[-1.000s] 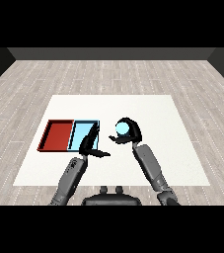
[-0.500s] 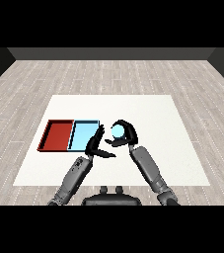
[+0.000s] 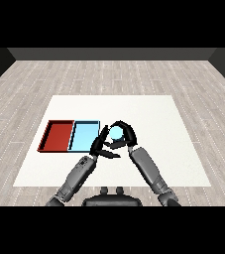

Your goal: Pick the blue can and put it in the blue box

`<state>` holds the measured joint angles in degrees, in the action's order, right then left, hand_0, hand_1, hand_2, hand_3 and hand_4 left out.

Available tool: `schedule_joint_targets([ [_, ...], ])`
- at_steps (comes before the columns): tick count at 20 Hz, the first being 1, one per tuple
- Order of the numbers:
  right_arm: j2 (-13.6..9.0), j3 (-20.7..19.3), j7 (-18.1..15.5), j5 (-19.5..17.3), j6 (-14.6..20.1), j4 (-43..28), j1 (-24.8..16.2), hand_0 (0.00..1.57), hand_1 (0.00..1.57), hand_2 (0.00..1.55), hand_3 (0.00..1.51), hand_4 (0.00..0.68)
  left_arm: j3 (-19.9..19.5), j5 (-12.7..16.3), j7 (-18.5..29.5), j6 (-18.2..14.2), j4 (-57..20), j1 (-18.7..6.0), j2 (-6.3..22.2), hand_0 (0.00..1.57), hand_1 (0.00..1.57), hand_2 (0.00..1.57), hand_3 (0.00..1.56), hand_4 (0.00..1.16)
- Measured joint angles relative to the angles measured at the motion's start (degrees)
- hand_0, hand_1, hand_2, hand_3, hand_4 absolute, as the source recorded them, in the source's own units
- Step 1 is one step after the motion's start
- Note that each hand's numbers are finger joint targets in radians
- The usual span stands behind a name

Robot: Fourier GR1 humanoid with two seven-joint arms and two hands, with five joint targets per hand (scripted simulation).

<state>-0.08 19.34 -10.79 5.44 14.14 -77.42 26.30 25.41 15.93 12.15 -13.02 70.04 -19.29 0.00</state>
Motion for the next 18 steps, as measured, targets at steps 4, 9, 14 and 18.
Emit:
schedule_joint_targets([
  [4, 0.04, 1.08, -1.02, 0.19, -0.18, 1.14, -0.21, 1.46, 1.46, 1.47, 1.42, 0.616, 0.07, 1.21, 0.42, -0.22, -1.53, -1.91, 0.00, 0.00, 0.00, 0.00, 0.00, 0.00],
  [9, 0.06, 2.50, -1.79, 2.05, 0.63, 2.14, 0.62, 1.47, 1.47, 1.46, 1.41, 0.584, -0.14, 0.78, -0.55, 0.10, -1.79, -2.62, 0.15, 0.00, 0.00, 0.00, 0.00, 0.00],
  [14, 0.07, 4.45, -1.32, 3.54, 2.36, 2.86, 2.45, 1.44, 1.44, 1.45, 1.40, 0.569, 1.54, 1.97, 2.06, -0.72, -3.30, -2.88, 0.05, 0.00, 0.00, 0.00, 0.00, 0.00],
  [18, 0.07, 6.49, -0.85, 3.78, 3.78, 1.98, 2.09, 1.48, 1.48, 1.46, 1.39, 0.542, 0.95, 2.66, 3.39, 0.73, -3.98, -3.05, 0.03, 0.00, 0.00, 0.00, 0.00, 0.00],
])
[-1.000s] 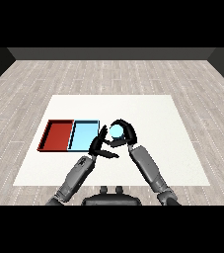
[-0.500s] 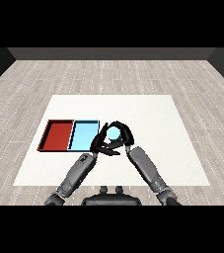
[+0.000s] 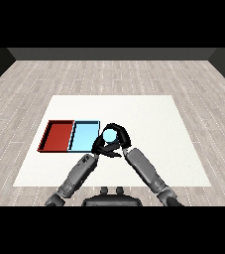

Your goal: Pick the blue can and put it in the blue box

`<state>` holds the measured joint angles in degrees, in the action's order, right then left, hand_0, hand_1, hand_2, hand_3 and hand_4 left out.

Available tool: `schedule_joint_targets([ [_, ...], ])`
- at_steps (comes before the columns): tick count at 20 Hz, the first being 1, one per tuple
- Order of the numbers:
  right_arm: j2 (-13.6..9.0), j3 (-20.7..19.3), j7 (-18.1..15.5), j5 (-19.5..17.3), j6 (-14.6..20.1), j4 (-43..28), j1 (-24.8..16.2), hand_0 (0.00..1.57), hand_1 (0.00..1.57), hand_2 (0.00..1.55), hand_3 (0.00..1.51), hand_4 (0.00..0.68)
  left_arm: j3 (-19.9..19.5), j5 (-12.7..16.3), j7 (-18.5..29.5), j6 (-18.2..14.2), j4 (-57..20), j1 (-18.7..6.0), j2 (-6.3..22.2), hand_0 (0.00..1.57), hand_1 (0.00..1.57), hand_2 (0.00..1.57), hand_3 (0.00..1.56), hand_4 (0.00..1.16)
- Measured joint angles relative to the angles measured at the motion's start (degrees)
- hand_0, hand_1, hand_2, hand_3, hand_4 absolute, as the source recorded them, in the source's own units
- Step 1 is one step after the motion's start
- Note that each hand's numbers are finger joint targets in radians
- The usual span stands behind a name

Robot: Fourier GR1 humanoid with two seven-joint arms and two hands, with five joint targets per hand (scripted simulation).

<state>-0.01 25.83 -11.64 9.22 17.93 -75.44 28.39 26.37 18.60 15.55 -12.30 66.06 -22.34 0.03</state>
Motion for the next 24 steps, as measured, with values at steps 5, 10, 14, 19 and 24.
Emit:
schedule_joint_targets([
  [5, 0.00, 1.22, -1.07, 1.25, 0.00, 1.10, 0.65, 1.51, 1.51, 1.47, 1.41, 0.547, 1.39, -0.97, -0.43, -3.31, -1.24, -1.32, -0.01, 0.00, 0.00, 0.00, 0.00, 0.17],
  [10, -0.60, 1.70, -1.48, 2.22, -0.08, 0.79, 0.71, 1.49, 1.49, 1.46, 1.41, 0.570, 3.87, -0.06, -3.76, -9.03, -4.23, -5.87, 0.72, 0.00, 0.00, 0.00, 0.00, 0.00],
  [14, -1.11, 2.12, 0.42, 1.09, 0.46, -2.06, -0.22, 1.47, 1.47, 1.46, 1.40, 0.559, 5.59, -3.46, -5.55, -10.83, -3.52, -6.37, 1.47, 0.00, 0.00, 0.00, 0.00, 0.21],
  [19, -1.14, 2.19, -0.89, 2.77, 0.87, -0.74, 0.67, 1.48, 1.48, 1.46, 1.41, 0.587, 5.73, -1.89, -4.62, -13.25, -3.75, -6.35, 1.55, 0.78, 0.78, 0.79, 0.20, 0.64],
  [24, -1.60, 3.93, -0.68, 3.01, 2.17, -1.64, 0.57, 1.47, 1.47, 1.45, 1.40, 0.584, 6.87, -2.47, -4.57, -15.59, -3.03, -5.98, 2.05, 0.70, 0.70, 0.74, 0.34, 0.65],
])
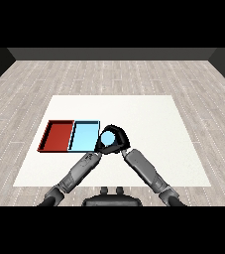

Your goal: Pick the blue can and put it in the blue box

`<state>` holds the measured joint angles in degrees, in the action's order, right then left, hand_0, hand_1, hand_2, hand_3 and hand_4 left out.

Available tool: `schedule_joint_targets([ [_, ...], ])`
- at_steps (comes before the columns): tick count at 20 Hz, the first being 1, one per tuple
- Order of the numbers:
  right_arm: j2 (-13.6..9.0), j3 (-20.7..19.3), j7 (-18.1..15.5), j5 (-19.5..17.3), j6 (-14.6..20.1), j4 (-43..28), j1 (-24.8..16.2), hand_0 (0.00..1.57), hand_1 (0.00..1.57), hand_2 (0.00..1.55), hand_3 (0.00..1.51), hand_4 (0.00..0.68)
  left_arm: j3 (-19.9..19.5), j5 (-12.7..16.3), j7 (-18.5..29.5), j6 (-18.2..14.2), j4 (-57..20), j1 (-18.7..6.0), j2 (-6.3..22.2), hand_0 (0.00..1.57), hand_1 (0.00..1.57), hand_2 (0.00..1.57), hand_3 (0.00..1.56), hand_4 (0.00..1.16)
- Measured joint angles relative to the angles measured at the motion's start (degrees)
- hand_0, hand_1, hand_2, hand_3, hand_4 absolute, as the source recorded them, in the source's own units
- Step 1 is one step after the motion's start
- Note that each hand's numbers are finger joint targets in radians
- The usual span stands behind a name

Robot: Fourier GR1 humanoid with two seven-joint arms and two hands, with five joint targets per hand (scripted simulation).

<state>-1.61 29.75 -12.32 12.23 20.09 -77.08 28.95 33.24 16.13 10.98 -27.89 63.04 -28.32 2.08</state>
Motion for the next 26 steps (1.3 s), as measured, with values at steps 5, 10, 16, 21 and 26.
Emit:
schedule_joint_targets([
  [5, 0.71, -2.37, -0.63, 0.44, -2.53, 0.50, -0.62, 1.44, 1.44, 1.43, 1.39, 0.520, -1.18, 1.12, -0.28, -1.29, 0.77, 0.44, -1.15, 1.57, 1.57, 1.56, 1.43, 0.64],
  [10, 0.90, -2.10, 0.95, 1.31, -1.67, 0.13, -0.95, 0.00, 0.00, 0.00, 0.00, 0.000, -1.45, 4.40, 7.89, -3.07, -0.83, 0.54, -1.31, 1.57, 1.57, 1.55, 1.47, 1.04],
  [16, 1.24, -3.19, 3.29, -0.39, -2.53, -1.42, -1.95, 0.00, 0.00, 0.00, 0.00, 0.000, -1.36, 6.78, 12.69, -5.08, -2.22, -0.83, -1.46, 1.57, 1.57, 1.55, 1.47, 1.10],
  [21, 1.44, -4.28, 1.96, -1.70, -1.62, -0.89, -2.48, 0.00, 0.00, 0.00, 0.00, 0.000, -2.86, 6.41, 14.79, -4.30, -3.14, -1.11, -1.74, 1.57, 1.57, 1.57, 1.47, 1.14],
  [26, 0.68, -7.68, 1.68, -0.65, -3.18, -4.15, -4.62, 0.00, 0.00, 0.00, 0.00, 0.000, -3.84, 3.88, 15.44, -5.49, -3.12, -1.09, -1.78, 1.57, 1.57, 1.57, 1.48, 1.14],
])
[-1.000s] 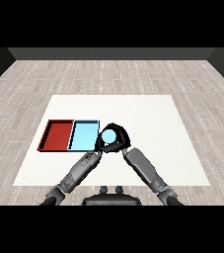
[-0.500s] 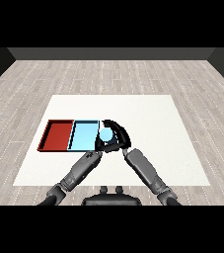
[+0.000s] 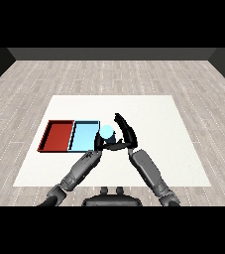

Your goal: Pick the blue can and put it in the blue box

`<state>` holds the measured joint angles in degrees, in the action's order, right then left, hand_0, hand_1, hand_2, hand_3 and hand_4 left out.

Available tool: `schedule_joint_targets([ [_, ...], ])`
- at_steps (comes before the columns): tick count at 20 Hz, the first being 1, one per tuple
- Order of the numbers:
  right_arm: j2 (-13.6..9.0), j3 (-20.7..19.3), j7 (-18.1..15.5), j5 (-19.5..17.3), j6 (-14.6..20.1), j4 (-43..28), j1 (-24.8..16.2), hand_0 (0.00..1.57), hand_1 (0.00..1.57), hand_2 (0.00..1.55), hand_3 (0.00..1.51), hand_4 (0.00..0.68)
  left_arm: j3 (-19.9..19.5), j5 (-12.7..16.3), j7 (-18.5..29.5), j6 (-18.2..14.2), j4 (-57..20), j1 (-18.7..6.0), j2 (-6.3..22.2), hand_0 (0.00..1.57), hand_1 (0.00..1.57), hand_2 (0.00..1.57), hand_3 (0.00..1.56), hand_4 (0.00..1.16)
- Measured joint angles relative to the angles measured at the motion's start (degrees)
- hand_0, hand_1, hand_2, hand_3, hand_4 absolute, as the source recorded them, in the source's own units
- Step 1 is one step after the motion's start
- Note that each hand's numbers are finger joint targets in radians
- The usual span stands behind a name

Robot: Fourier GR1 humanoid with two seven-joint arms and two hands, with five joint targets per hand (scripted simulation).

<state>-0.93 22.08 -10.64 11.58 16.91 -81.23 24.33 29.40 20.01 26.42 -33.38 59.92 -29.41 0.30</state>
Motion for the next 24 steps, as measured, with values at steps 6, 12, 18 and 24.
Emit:
schedule_joint_targets([
  [6, -1.95, -2.95, 1.10, 2.21, -4.77, -7.45, -4.08, 0.00, 0.00, 0.00, 0.00, 0.000, -2.75, -2.69, 1.26, 1.07, -1.16, 1.41, 0.98, 1.57, 1.57, 1.57, 1.47, 1.12],
  [12, -7.11, -8.07, 0.52, 5.07, -8.47, -16.35, -10.51, 0.00, 0.00, 0.00, 0.00, 0.000, -6.77, -4.63, -1.05, 0.86, -2.40, 0.01, 4.92, 1.57, 1.57, 1.57, 1.48, 1.15],
  [18, -9.49, -12.71, -1.40, 6.70, -9.74, -19.91, -15.32, 0.00, 0.00, 0.00, 0.00, 0.000, -12.63, -4.98, -3.42, 1.53, -9.94, -2.71, 10.59, 1.56, 1.56, 1.54, 1.47, 1.10],
  [24, -8.66, -14.95, -2.42, 8.46, -10.61, -19.02, -16.18, 0.00, 0.00, 0.00, 0.00, 0.000, -15.99, -6.30, -7.44, 4.25, -23.41, -8.54, 14.42, 1.57, 1.57, 1.55, 1.47, 1.04],
])
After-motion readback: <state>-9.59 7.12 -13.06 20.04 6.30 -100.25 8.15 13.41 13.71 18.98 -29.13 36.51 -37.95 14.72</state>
